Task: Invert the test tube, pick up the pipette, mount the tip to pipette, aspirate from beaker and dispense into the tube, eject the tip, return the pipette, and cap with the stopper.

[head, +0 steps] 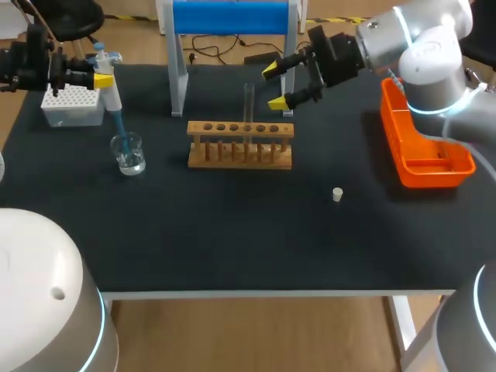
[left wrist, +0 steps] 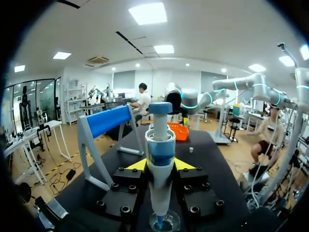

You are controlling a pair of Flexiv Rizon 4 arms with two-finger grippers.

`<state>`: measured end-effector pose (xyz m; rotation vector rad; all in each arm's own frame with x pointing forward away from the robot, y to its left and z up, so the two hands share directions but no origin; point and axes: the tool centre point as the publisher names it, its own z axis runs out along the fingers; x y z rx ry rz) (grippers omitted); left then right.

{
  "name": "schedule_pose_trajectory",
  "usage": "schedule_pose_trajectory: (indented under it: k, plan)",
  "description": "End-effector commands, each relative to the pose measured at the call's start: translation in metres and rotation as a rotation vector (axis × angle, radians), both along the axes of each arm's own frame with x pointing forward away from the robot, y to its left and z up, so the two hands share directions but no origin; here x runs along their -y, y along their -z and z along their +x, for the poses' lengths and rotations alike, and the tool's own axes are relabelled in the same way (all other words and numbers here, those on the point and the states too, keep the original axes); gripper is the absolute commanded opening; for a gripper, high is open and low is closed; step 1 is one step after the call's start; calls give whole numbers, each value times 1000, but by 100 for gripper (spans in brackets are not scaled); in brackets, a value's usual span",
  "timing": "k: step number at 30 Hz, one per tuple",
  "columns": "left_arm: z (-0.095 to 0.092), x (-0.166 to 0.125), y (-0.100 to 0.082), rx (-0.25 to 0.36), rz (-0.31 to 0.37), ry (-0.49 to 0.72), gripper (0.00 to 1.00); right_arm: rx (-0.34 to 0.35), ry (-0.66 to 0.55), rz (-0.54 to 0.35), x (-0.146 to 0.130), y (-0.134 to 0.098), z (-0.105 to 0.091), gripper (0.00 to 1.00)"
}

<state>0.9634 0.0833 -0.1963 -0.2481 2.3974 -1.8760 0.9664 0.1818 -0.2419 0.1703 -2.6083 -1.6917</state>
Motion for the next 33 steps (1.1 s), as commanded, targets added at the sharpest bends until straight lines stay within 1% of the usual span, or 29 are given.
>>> schedule_pose_trajectory:
  k: [1, 10, 11, 13, 16, 19, 21, 22, 25, 31, 33]
  plan:
    - [0, 0, -1, -1, 1, 0, 0, 0, -1, 0, 0, 0, 0, 100]
    - [0, 0, -1, -1, 1, 0, 0, 0, -1, 0, 0, 0, 0, 100]
    - [0, 0, -1, -1, 1, 0, 0, -15, -4, 11, -2, 1, 1, 100]
    - [0, 0, -1, -1, 1, 0, 0, -14, 9, -1, -6, 2, 2, 100]
    - [0, 0, -1, -1, 1, 0, 0, -33, 20, -5, -10, 5, 4, 100]
    - [0, 0, -1, -1, 1, 0, 0, -71, 13, 3, -13, 8, 6, 100]
    - [0, 0, -1, -1, 1, 0, 0, -86, -10, 17, -14, 10, 7, 100]
    - [0, 0, -1, -1, 1, 0, 0, -86, -9, 13, -14, 11, 8, 100]
    - [0, 0, -1, -1, 1, 0, 0, -89, -53, 32, -14, 12, 10, 100]
    - [0, 0, -1, -1, 1, 0, 0, -79, -111, 11, -17, 18, 14, 100]
    - [0, 0, -1, -1, 1, 0, 0, -70, -122, -11, -21, 20, 13, 100]
